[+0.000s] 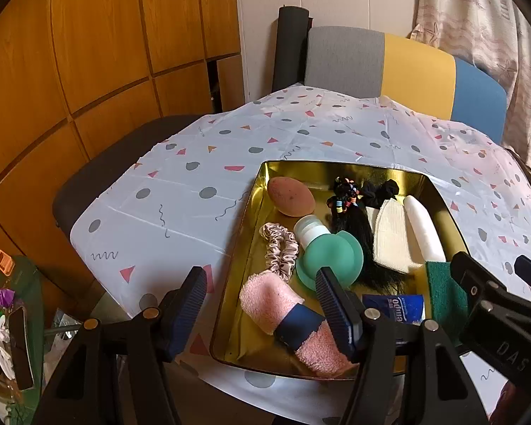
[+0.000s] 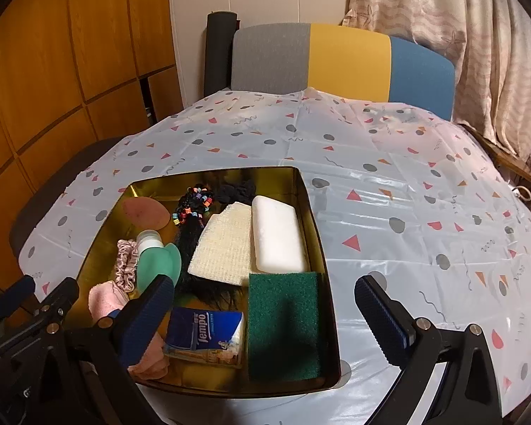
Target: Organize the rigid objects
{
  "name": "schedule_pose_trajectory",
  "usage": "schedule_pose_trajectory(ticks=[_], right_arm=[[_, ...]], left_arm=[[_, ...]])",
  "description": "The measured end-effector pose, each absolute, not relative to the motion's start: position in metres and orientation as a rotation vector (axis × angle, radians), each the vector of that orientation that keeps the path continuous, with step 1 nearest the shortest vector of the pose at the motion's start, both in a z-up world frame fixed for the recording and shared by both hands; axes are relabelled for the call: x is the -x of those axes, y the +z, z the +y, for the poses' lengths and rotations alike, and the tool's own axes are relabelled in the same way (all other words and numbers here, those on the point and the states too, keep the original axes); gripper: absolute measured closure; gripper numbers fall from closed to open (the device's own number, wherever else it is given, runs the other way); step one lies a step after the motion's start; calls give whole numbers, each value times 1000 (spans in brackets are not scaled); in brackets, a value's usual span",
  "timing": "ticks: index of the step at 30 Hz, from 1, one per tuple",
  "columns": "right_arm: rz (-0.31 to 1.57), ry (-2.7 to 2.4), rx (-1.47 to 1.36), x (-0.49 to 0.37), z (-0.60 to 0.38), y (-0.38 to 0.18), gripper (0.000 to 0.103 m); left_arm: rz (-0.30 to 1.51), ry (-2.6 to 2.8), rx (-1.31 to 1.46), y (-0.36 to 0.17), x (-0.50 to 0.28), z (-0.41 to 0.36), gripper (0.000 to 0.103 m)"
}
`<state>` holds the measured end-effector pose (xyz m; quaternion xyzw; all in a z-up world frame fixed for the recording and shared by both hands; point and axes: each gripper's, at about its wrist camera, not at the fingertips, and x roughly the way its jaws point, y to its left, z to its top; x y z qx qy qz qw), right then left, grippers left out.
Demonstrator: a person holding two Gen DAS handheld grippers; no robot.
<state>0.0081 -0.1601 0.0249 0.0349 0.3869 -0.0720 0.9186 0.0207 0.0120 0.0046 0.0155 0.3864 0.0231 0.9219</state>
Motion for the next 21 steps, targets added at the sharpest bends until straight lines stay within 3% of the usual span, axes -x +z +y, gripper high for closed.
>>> schedule_pose_trajectory(ticks=[21], right_arm=[[816,-167,-64,-9,-163,16,0]], left_arm=[[794,60,-70,6,-19,9,38]])
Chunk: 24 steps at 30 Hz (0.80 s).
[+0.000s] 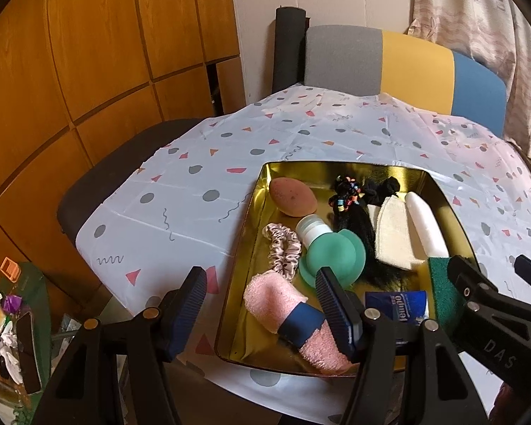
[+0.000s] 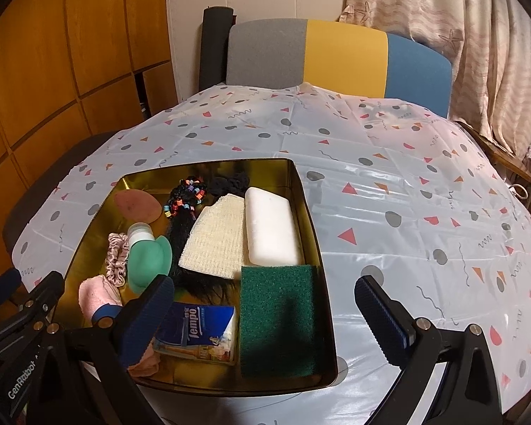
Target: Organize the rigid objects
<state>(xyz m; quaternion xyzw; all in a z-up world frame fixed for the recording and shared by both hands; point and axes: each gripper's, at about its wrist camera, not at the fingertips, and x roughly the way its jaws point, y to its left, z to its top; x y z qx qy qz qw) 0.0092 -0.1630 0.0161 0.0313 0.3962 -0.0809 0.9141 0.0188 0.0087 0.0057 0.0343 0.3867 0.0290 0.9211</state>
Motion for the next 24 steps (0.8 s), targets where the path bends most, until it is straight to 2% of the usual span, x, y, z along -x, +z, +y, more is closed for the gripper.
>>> schedule_pose_trajectory(ticks=[24], right_arm=[[827,-152,-70,-10,-162,13,0]], left_arm=[[785,41,-88,8,-16,5,38]])
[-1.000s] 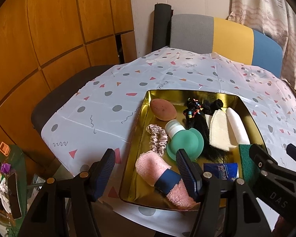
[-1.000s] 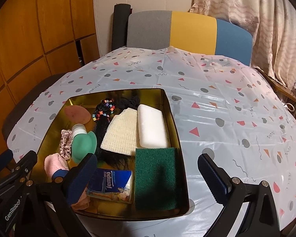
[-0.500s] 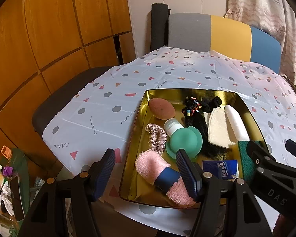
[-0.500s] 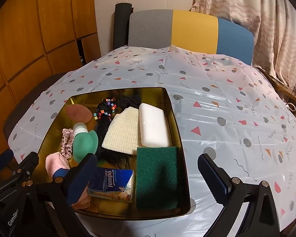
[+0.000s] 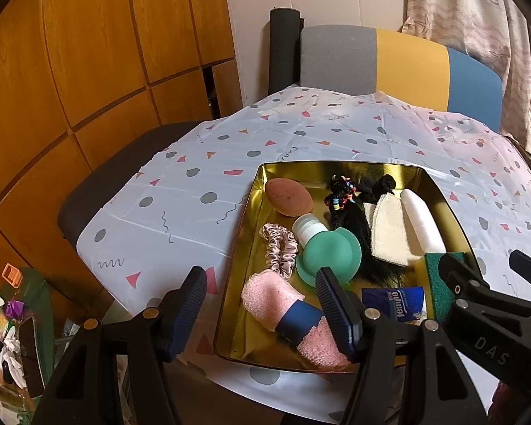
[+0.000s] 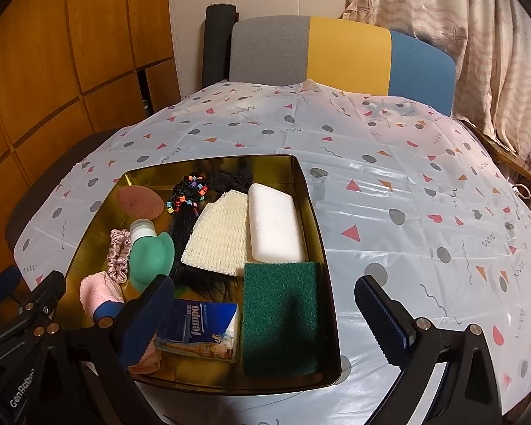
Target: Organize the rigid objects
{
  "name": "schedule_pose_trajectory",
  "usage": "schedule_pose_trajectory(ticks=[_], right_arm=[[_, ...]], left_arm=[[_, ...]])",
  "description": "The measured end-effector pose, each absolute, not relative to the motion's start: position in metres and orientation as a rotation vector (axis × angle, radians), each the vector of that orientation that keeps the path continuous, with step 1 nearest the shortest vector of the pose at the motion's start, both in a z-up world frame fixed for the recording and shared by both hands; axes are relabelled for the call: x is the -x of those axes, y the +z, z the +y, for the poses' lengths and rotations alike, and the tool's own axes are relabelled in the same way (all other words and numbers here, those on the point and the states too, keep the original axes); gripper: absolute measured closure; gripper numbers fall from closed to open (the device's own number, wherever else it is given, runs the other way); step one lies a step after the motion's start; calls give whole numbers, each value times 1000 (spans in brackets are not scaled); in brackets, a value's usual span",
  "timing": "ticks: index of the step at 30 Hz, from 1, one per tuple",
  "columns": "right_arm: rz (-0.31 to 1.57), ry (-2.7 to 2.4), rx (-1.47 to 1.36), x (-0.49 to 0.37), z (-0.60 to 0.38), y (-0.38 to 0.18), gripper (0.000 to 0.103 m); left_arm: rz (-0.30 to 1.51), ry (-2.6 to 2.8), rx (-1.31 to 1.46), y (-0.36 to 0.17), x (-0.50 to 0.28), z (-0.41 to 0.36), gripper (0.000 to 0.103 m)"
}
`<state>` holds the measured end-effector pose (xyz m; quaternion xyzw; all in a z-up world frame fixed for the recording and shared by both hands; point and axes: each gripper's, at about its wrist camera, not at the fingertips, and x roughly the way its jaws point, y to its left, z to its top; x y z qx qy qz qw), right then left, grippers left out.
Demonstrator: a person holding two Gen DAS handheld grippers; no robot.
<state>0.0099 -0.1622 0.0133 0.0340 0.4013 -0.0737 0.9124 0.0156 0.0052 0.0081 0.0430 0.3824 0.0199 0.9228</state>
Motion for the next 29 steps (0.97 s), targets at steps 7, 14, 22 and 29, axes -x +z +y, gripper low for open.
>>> schedule_pose_trajectory(ticks=[7,14,22,29], right_arm=[[829,-153,-72,-10,-162,13,0],[831,-152,-73,-10,-163,13,0],[831,-157,-75,-10,-164,12,0],[836,-157,-78,-11,-166,11,0]], left_arm=[[787,40,-92,7,-16,4,38],[784,36,-86,7,-16,4,38],[782,38,-85,6,-16,5,38],[761,46,-96,7,-15,5,38]])
